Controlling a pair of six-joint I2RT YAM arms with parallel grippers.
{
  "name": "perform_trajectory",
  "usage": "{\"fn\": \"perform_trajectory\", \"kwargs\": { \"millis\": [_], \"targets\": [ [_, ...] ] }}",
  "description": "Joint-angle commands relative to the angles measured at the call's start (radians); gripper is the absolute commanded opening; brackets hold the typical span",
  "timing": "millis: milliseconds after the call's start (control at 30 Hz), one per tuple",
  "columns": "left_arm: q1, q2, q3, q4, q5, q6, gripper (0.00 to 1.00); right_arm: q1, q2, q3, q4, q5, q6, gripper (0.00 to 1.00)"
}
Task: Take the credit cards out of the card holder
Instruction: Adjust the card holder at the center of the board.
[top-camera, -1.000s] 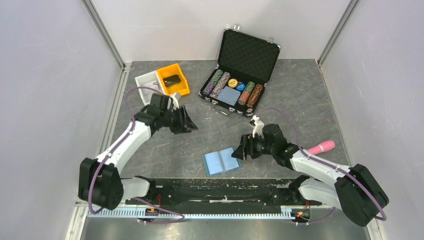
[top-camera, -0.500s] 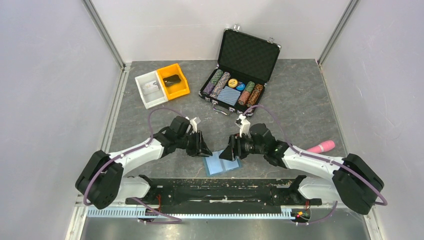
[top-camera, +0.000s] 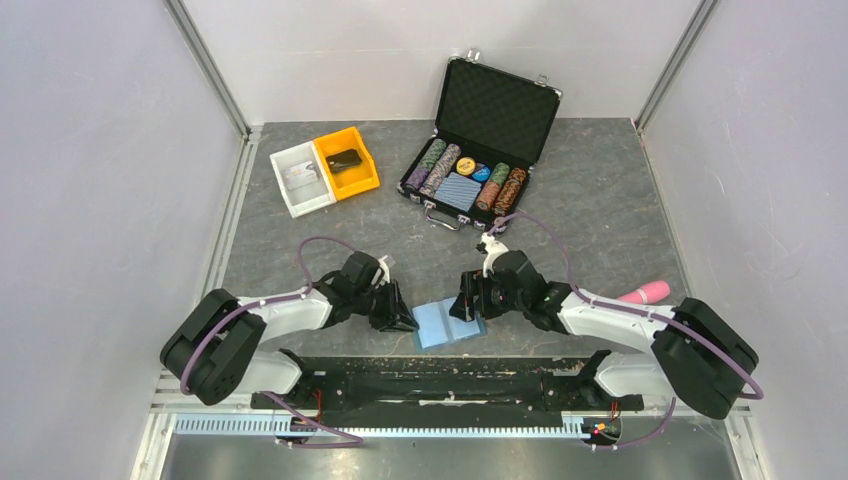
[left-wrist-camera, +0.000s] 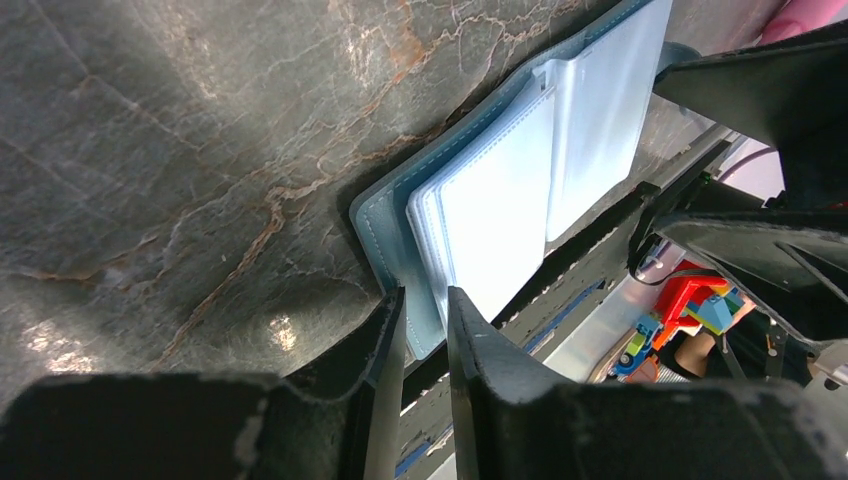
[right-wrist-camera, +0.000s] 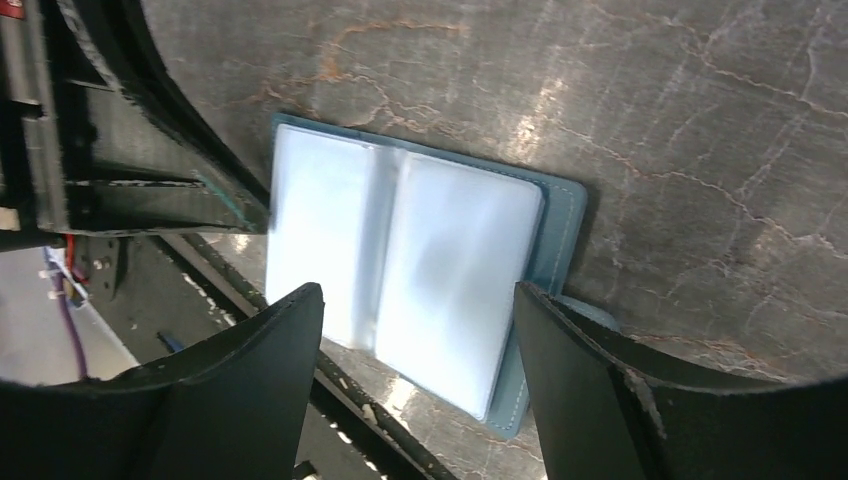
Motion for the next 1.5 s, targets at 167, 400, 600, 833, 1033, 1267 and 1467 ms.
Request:
{"fn": "perform_trajectory", "kwargs": {
  "millis": [167,400,600,833,1033,1267,1467],
  "targets": [
    [-0.003,0.021,-0.001,0.004,-0.044,-0.017,0.28,0.004,0.068,0.009,0.016,0.024,-0.036,0.71],
    [-0.004,0.022,-0.004,0.006,-0.044,-0.018,0.28,0.004,0.049,-0.026,0.152,-0.102,0.031,0.54],
    [-0.003,0.035,0.002,0.006,-0.043,-0.013,0.28,0.018,0.030,-0.031,0.207,-0.141,0.076,0.29],
    [-0.003,0.050,0.006,0.009,-0.044,-0.015,0.28,0.065,0.039,-0.004,0.205,-0.136,0.080,0.36],
    [-0.003,0.039,0.016,0.001,-0.048,-0.011,0.29,0.084,0.044,0.046,0.097,-0.063,0.024,0.47],
    [-0.003,-0.056,0.084,-0.156,-0.109,0.029,0.39,0.058,-0.020,0.141,-0.149,0.105,-0.123,0.67],
    [-0.003,-0.206,0.243,-0.405,-0.224,0.123,0.53,0.032,-0.110,0.188,-0.260,0.161,-0.186,0.85]
  ]
}}
